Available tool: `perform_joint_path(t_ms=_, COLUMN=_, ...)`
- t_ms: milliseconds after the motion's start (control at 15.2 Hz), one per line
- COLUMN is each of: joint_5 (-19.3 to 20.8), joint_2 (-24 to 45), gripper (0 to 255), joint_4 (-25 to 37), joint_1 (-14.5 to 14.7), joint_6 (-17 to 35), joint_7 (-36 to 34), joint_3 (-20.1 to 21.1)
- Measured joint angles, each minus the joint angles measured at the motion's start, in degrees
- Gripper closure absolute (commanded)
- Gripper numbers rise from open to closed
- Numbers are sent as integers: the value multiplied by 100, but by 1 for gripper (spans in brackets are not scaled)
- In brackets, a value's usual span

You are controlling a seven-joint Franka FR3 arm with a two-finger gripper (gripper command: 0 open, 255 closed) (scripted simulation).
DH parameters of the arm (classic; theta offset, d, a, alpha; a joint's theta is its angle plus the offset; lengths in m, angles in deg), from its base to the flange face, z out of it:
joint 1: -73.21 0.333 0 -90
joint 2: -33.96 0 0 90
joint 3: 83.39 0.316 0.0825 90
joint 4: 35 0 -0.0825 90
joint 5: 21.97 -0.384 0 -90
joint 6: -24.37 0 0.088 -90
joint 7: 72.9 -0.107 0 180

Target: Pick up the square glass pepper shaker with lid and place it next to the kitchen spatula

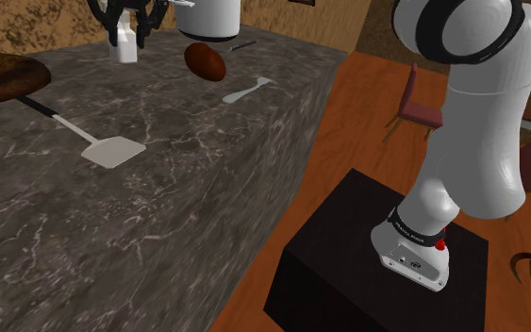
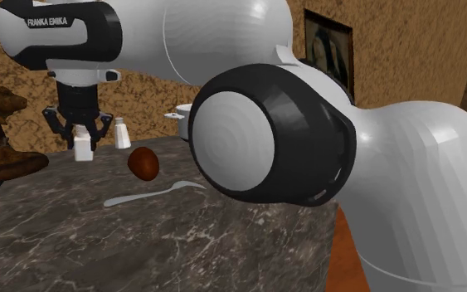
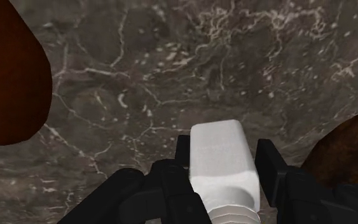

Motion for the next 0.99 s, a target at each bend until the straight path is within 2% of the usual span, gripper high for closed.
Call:
perform_joint_path(t_ms=330, joint_5=-9, joint_2=-169, gripper=255, joint_4=-609, joint_1=-20, joint_6=441, joint_7=-6, joint_3=0)
perform_joint_path(t_ms=660, joint_5=-10, joint_2=-182, gripper=255, joint_4=-661, joint_1=-22, joint_6=482, joint_7=-6, joint_3=0)
perform_joint_path(t_ms=726, joint_5=-10, joint_2=-182, gripper=0, joint_4=-661, joint_1=-22, joint_6=482, joint_7=-6, joint_3=0)
perform_joint_path(t_ms=990, joint_5=-10, joint_2=-183, gripper=0, joint_4=-662, joint_1=-22, joint_6=483, joint_7=-6, joint_3=0)
